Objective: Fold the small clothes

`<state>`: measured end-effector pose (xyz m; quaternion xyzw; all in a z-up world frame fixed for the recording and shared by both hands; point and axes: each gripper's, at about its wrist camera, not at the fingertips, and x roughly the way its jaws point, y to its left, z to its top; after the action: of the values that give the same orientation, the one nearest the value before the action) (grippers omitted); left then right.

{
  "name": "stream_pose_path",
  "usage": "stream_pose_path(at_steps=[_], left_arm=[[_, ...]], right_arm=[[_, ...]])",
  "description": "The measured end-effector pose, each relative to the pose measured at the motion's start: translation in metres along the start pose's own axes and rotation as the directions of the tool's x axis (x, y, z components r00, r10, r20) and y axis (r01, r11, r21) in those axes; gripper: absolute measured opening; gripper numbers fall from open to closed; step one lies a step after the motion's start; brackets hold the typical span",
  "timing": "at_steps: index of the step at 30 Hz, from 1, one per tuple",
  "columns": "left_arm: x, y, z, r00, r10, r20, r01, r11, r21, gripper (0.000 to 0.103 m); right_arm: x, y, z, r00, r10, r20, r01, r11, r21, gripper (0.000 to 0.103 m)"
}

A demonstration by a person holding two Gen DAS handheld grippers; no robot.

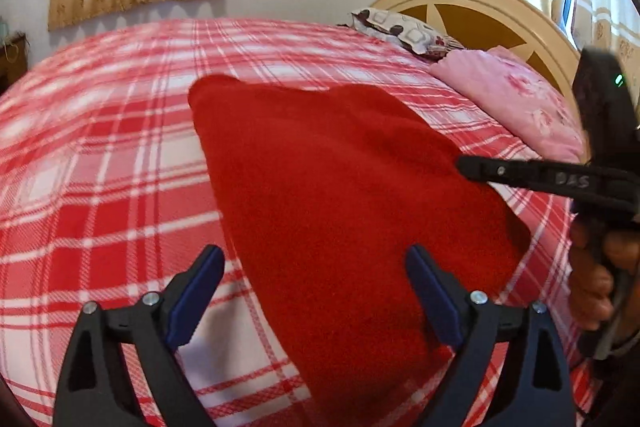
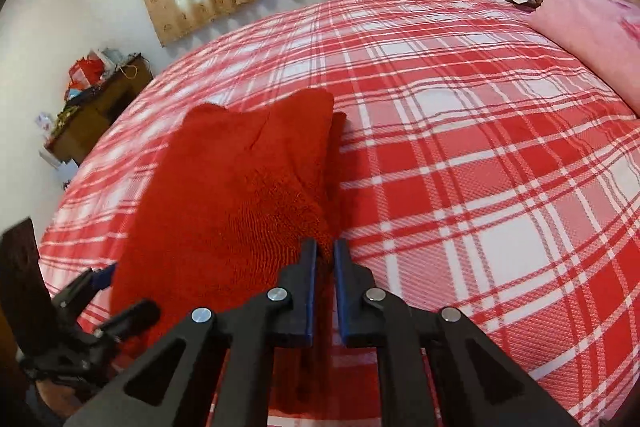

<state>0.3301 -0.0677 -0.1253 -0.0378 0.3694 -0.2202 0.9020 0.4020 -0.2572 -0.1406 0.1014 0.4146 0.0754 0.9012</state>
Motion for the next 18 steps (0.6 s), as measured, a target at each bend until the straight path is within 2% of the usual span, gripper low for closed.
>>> stream_pose_path(at_steps=[3, 4, 6, 7, 10, 12, 15, 16, 18], left_arm=[[0.005, 0.003, -0.002, 0.999, -0.038, -0.03, 0.037, 0.999, -0.027, 0.101], [0.007, 0.003, -0.002, 0.998, -0.038, -0.043, 0.036, 0.999, -0.03, 0.102], [0.009, 0.003, -0.002, 0.998, -0.028, -0.052, 0.026, 0.999, -0.035, 0.103], [0.01, 0.003, -0.003, 0.998, -0.027, -0.057, 0.025, 0.999, -0.041, 0.103], [0.013, 0.006, -0.003, 0.996, -0.043, -0.076, 0.038, 0.997, -0.067, 0.103], [0.013, 0.006, -0.004, 0.996, -0.048, -0.074, 0.043, 0.996, -0.074, 0.103], [0.011, 0.007, -0.005, 0.996, -0.047, -0.07, 0.042, 0.997, -0.066, 0.103], [0.01, 0.008, -0.006, 0.997, -0.05, -0.067, 0.045, 0.996, -0.07, 0.103], [0.004, 0.013, -0.007, 0.997, -0.059, -0.042, 0.055, 0.995, -0.089, 0.103]], right_arm=[[-0.011, 0.01, 0.009, 0.999, 0.0, 0.036, 0.002, 1.0, -0.031, 0.009], [-0.016, 0.016, 0.013, 0.998, -0.001, 0.064, 0.004, 0.999, -0.045, 0.012], [-0.025, 0.033, 0.026, 0.992, 0.014, 0.126, -0.002, 0.996, -0.091, 0.027], [-0.024, 0.041, 0.033, 0.99, 0.058, 0.127, -0.043, 0.993, -0.114, 0.032], [-0.008, 0.062, 0.051, 0.986, 0.154, 0.068, -0.142, 0.978, -0.156, 0.033], [0.014, 0.065, 0.058, 0.99, 0.143, -0.011, -0.143, 0.979, -0.148, 0.032], [0.042, 0.048, 0.062, 0.997, 0.031, -0.068, -0.038, 0.994, -0.103, 0.032], [0.048, 0.037, 0.061, 0.996, 0.036, -0.083, -0.041, 0.997, -0.065, 0.03], [0.054, 0.016, 0.055, 0.99, 0.108, -0.089, -0.108, 0.994, 0.011, 0.029]])
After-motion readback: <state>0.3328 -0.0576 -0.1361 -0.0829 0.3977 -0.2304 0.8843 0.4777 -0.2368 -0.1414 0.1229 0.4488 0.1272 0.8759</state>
